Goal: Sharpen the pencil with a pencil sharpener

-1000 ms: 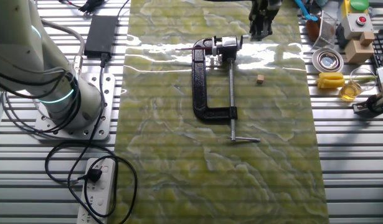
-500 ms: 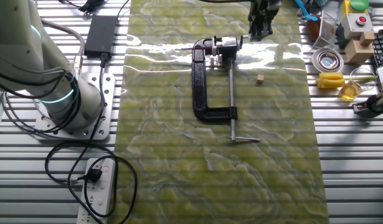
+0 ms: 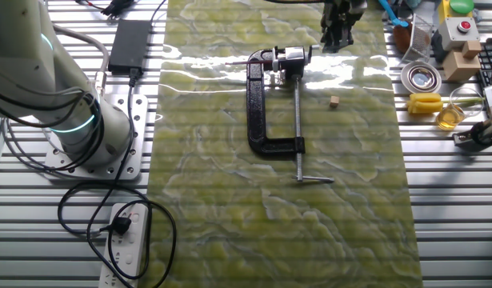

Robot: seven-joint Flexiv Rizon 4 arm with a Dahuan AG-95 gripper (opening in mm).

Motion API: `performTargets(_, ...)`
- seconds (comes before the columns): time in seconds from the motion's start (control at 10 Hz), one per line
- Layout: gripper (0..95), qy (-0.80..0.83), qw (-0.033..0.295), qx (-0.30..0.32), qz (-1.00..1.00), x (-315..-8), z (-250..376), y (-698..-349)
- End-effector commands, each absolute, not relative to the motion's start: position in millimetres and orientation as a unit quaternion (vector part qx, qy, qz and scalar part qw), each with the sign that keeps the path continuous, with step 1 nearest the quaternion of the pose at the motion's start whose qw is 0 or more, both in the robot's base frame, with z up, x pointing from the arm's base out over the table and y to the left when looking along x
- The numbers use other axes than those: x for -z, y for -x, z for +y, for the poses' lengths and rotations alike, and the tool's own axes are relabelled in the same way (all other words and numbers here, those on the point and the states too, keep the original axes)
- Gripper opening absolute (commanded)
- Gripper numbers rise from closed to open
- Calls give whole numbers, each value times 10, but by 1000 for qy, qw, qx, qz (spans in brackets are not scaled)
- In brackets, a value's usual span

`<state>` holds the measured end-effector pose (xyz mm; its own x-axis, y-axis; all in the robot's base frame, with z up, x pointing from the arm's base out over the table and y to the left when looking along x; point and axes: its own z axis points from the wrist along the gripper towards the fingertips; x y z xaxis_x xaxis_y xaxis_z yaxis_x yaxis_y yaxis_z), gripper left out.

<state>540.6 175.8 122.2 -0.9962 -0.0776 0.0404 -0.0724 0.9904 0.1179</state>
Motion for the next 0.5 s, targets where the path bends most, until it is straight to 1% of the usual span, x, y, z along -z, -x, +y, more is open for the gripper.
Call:
performTargets(0.1,190,-26,22,60,-998,-1217,1764,-5418)
performTargets(0.5,190,-24,15,60,-998,-1168,1790,-5317)
